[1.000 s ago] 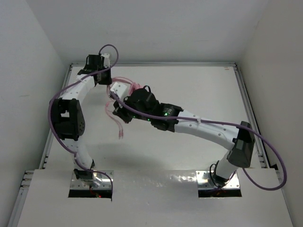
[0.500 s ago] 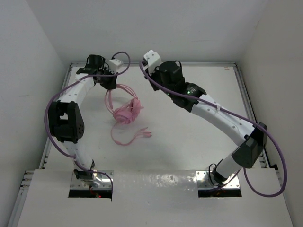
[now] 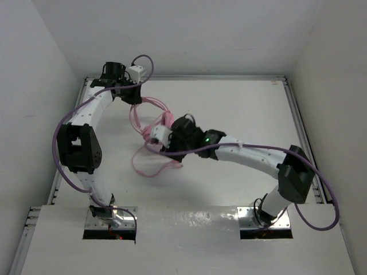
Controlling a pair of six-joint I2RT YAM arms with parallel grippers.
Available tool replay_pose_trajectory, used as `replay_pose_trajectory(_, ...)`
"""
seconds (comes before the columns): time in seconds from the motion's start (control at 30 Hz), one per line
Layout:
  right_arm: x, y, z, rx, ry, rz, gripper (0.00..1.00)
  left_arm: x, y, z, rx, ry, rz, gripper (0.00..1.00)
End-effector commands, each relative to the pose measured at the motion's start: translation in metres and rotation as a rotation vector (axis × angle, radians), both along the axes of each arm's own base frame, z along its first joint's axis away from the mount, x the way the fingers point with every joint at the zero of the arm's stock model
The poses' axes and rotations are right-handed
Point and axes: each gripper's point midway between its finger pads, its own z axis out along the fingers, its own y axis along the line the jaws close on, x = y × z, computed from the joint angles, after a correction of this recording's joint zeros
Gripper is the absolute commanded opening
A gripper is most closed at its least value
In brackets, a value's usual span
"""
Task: Wrap the headphones
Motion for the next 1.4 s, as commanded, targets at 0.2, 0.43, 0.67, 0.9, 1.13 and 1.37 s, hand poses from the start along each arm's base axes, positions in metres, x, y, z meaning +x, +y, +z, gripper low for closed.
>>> replay_pose_trajectory(0.2, -0.061, 0.066, -0.046, -0.092, 0.106, 0.306, 0.65, 0.017, -0.009, 0.033, -0.16, 0.001, 0.118, 0.0)
replay_pose_trajectory(0.43, -0.047, 0.071, -0.098, -0.253, 0.113, 0.344, 0.67, 0.016, -0.009, 0.012, -0.177, 0.065, 0.146, 0.0)
replay_pose_trajectory(0.67, -0.053, 0.059, -0.153, -0.416, 0.228, 0.366, 0.53, 0.02, -0.007, 0.016, -0.192, 0.063, 0.15, 0.0)
replay_pose_trajectory(0.9, -0.045, 0.039, -0.15, -0.455, 0.209, 0.217, 0.0, 0.019, -0.011, 0.028, -0.259, 0.067, 0.146, 0.0)
replay_pose_trajectory(1.13, -0.04, 0.025, -0.049, -0.086, 0.079, 0.031, 0.0, 0.016, -0.03, 0.062, -0.41, 0.075, 0.097, 0.0)
replay_pose_trajectory(1.37, -0.031, -0.015, 0.031, 0.204, -0.032, -0.175, 0.0, 0.013, -0.039, 0.078, -0.483, 0.082, 0.091, 0.0)
